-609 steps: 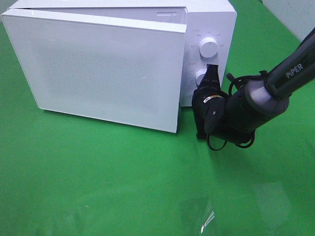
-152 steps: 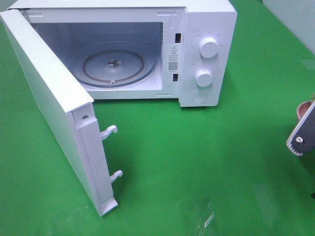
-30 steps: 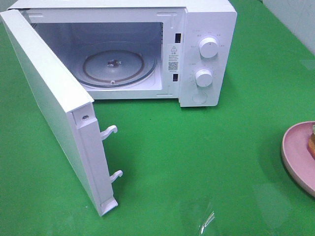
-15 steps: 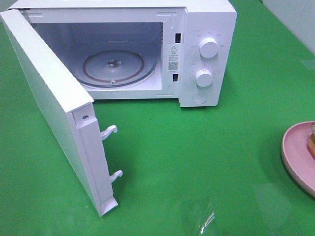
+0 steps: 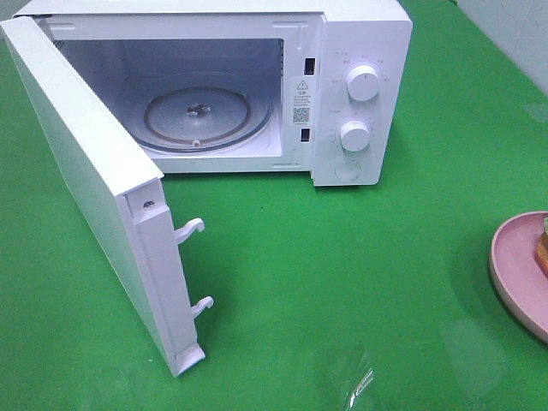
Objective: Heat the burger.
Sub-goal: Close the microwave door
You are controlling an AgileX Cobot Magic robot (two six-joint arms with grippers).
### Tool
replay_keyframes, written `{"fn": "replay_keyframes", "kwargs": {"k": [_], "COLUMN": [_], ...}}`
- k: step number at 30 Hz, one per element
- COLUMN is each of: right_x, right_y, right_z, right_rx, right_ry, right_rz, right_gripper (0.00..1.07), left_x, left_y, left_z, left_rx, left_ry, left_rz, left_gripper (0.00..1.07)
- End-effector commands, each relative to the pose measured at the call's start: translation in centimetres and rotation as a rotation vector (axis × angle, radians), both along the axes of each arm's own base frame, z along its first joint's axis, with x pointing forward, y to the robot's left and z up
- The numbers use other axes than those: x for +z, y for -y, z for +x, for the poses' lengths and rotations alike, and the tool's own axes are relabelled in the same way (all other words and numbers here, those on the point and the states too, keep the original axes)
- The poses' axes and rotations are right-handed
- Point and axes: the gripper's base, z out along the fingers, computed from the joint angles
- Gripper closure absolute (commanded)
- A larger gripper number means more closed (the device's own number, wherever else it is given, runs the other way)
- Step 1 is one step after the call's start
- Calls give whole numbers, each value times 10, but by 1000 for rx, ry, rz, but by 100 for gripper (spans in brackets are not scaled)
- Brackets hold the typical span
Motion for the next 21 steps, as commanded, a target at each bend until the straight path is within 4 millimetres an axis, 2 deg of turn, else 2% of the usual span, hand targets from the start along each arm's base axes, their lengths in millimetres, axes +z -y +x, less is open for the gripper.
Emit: {"fn": "replay_keyframes", "kwargs": {"k": [1, 15, 21], "right_x": [0, 0, 0], "right_y": [0, 0, 0], "right_z": [-4, -4, -4], "right_rx": [-3, -3, -3], "right_ry": [36, 36, 36], "right_rz": [-7, -7, -7], "right_gripper": [31, 31, 31], "left_x": [0, 4, 24], "left_y": [0, 7, 5], "left_z": [-1, -1, 4], "left_rx": [-1, -48, -32], "left_ry": [2, 30, 177], "left_rz": [0, -59, -55], "left_gripper": [15, 15, 15]}}
